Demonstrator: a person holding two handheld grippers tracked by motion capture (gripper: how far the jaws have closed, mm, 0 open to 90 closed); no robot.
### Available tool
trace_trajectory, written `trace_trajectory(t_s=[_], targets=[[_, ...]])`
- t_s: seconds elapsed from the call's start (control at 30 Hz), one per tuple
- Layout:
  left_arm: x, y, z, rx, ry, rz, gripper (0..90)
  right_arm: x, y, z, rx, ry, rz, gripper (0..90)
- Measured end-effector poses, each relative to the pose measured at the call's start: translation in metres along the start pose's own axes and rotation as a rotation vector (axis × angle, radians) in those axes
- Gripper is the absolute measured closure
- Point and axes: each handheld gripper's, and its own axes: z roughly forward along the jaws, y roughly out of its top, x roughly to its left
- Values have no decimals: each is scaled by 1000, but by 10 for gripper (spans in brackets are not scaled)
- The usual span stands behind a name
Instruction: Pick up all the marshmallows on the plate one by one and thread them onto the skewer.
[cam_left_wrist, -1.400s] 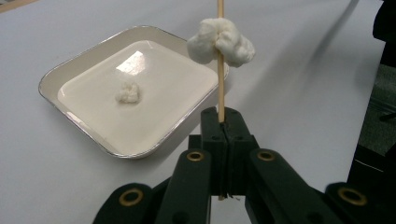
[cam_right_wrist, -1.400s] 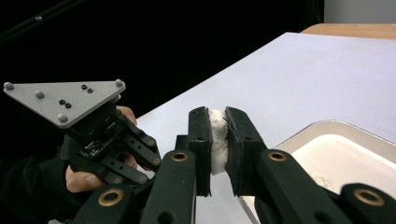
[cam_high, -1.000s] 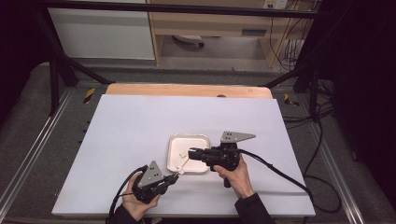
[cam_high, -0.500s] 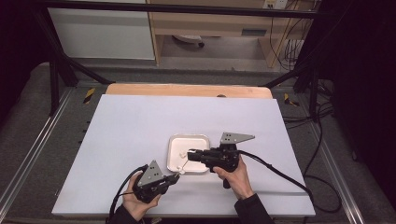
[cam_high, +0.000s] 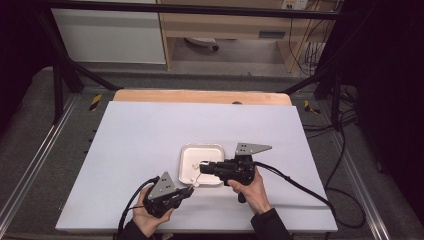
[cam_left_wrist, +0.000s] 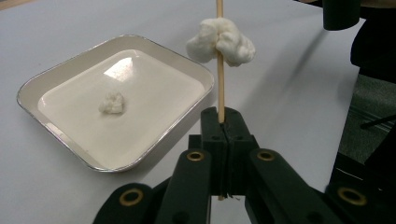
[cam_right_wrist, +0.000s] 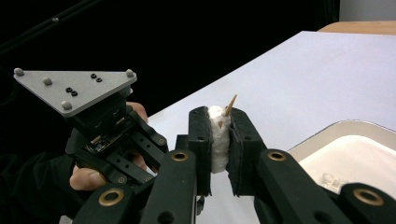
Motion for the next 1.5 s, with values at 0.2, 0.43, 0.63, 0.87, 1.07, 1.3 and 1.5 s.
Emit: trace_trajectory(t_s=[0.2, 0.43, 0.63, 0.87, 1.07, 1.3, 1.5], targets=[[0, 0, 0, -2, 9, 3, 889, 0, -2, 2, 5, 6, 4, 817], [-1, 9, -4, -30, 16, 22, 889, 0, -10, 12, 50, 47, 16, 810], [2, 6, -4, -34, 16, 3, 889, 2, -12, 16, 53, 24, -6, 784], [13, -1, -7, -24, 34, -43, 887, 1, -1, 2, 12, -102, -33, 421], [25, -6, -16, -26, 63, -74, 886, -9, -4, -3, 85, -259, -87, 203], [38, -12, -24, -20, 93, -100, 885, -22, -19, 15, 193, -365, -143, 126], [45, -16, -26, -10, 104, -116, 884, -32, -18, 35, 266, -407, -161, 113]])
